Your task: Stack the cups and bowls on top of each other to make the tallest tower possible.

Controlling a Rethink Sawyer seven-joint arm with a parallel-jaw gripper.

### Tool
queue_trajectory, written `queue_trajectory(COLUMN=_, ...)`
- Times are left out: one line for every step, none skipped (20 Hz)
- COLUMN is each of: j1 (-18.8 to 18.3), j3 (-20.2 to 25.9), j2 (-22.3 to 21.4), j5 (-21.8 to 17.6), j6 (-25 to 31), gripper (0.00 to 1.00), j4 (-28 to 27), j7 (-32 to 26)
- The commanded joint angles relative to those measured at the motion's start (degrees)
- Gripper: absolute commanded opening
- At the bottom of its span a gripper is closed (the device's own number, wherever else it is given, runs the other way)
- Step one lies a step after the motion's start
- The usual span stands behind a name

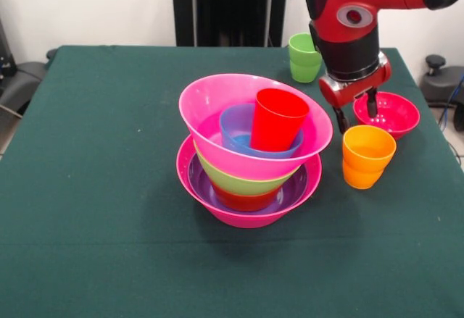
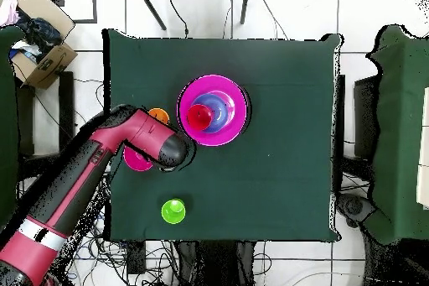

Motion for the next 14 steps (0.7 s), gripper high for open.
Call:
queue_trajectory(j1=1.0, j3=11.3, j2=1.8, j5=-0.2, j6=0.9, gripper=1.00, j4=-2.7, j7=-1.4)
queue_trajectory(j1=1.0, j3=11.5, j2=2.0, j5=-0.2, j6=0.9, gripper=1.00, j4=-2.9, j7=-1.1)
queue_trajectory(j1=0.9, j3=11.7, j2=2.3, j5=-0.3, j6=1.2, gripper=1.00, j4=-3.1, j7=-0.9)
queue_trajectory(j1=0.8, j3=11.9, j2=2.5, j5=-0.3, j6=1.5, gripper=1.00, j4=-3.2, j7=-1.0)
queue_trajectory(j1=0.6, j3=12.2, j2=2.6, j5=-0.3, j6=1.5, gripper=1.00, j4=-3.3, j7=-1.3)
queue_trajectory(j1=0.7, j3=12.4, j2=2.6, j5=-0.4, j6=1.5, gripper=1.00, j4=-3.3, j7=-1.6)
queue_trajectory(j1=0.7, j3=12.5, j2=2.7, j5=-0.4, j6=1.5, gripper=1.00, j4=-3.2, j7=-1.8)
queue_trajectory(j1=0.9, j3=12.6, j2=2.7, j5=-0.4, j6=1.3, gripper=1.00, j4=-3.2, j7=-2.1)
queue_trajectory(j1=1.0, j3=12.7, j2=2.7, j5=-0.4, j6=1.2, gripper=1.00, j4=-3.1, j7=-2.5)
queue_trajectory(j1=1.2, j3=12.8, j2=2.6, j5=-0.5, j6=0.8, gripper=1.00, j4=-2.9, j7=-3.0)
queue_trajectory(j1=1.4, j3=12.8, j2=2.6, j5=-0.6, j6=0.7, gripper=1.00, j4=-2.7, j7=-3.2)
queue_trajectory(j1=1.6, j3=12.9, j2=2.6, j5=-0.5, j6=0.7, gripper=1.00, j4=-2.5, j7=-3.3)
queue_trajectory(j1=1.7, j3=12.9, j2=2.7, j5=-0.6, j6=0.8, gripper=1.00, j4=-2.4, j7=-3.5)
queue_trajectory(j1=1.7, j3=13.0, j2=2.8, j5=-0.7, j6=0.9, gripper=1.00, j4=-2.5, j7=-3.8)
